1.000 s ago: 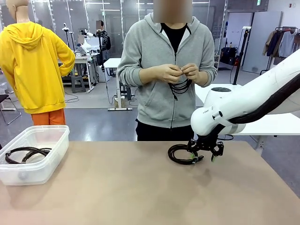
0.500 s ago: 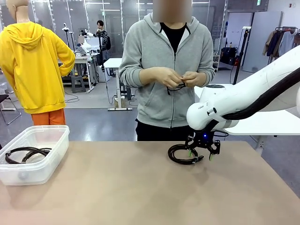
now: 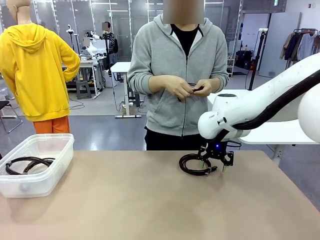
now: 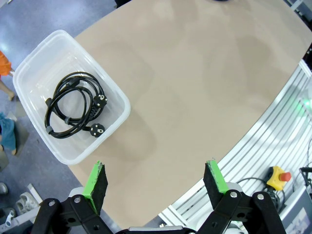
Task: Organize and store the cables.
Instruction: Place the USB Extension Cable into the Organizing box.
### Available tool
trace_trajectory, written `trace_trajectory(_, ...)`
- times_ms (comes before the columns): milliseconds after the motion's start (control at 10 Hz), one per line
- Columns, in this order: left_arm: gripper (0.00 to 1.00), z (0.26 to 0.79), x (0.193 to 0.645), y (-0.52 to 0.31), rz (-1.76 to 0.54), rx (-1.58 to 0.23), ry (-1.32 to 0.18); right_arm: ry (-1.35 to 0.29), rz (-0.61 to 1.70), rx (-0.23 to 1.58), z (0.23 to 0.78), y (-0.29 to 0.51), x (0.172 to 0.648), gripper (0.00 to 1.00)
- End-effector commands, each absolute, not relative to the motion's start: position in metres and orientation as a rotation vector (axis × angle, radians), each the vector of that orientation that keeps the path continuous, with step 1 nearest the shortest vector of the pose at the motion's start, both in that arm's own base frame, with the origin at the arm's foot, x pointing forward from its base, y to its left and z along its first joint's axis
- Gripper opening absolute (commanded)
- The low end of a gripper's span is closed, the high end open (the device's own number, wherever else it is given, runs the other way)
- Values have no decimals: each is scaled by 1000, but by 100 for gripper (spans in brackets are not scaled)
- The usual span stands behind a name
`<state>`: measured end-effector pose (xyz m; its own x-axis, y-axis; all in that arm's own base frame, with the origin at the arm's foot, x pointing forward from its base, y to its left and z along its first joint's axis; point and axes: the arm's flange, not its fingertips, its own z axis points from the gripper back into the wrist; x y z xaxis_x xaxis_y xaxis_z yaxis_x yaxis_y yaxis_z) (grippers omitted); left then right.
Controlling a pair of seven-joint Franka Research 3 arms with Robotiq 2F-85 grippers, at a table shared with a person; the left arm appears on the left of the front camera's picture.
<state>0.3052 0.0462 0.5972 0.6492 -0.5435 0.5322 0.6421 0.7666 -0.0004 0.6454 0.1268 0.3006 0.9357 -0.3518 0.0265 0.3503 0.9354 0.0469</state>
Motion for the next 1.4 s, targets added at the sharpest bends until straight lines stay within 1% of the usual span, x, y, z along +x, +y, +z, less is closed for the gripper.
trace_trajectory(0,100,597,304,46,-677,-187,-533,-30,-369,35,300,131,647,100)
trace_trajectory(100,100,597,304,46,-677,-187,-533,-11,-348,31,300,131,644,66)
trace_trajectory(200,100,597,304,46,-677,-187,-533,-10,-335,33,302,131,642,42)
trace_trajectory(300,100,597,304,46,-677,-187,-533,-16,-335,33,303,132,641,7)
trace_trajectory(400,100,597,304,46,-677,-187,-533,-13,-335,37,304,132,639,0)
trace_trajectory(600,100,597,304,46,-677,-187,-533,-10,-324,42,304,135,636,0)
trace_trajectory(700,100,597,304,46,-677,-187,-533,-11,-326,41,304,135,636,6)
trace_trajectory(800,100,597,304,46,-677,-187,-533,-13,-327,40,304,134,634,0)
trace_trajectory(1100,100,597,304,46,-677,-187,-533,-40,-312,36,307,129,627,0)
trace_trajectory(1200,100,597,304,46,-677,-187,-533,-21,-273,32,316,128,622,0)
trace_trajectory(1300,100,597,304,46,-677,-187,-533,-6,-181,99,333,129,612,0)
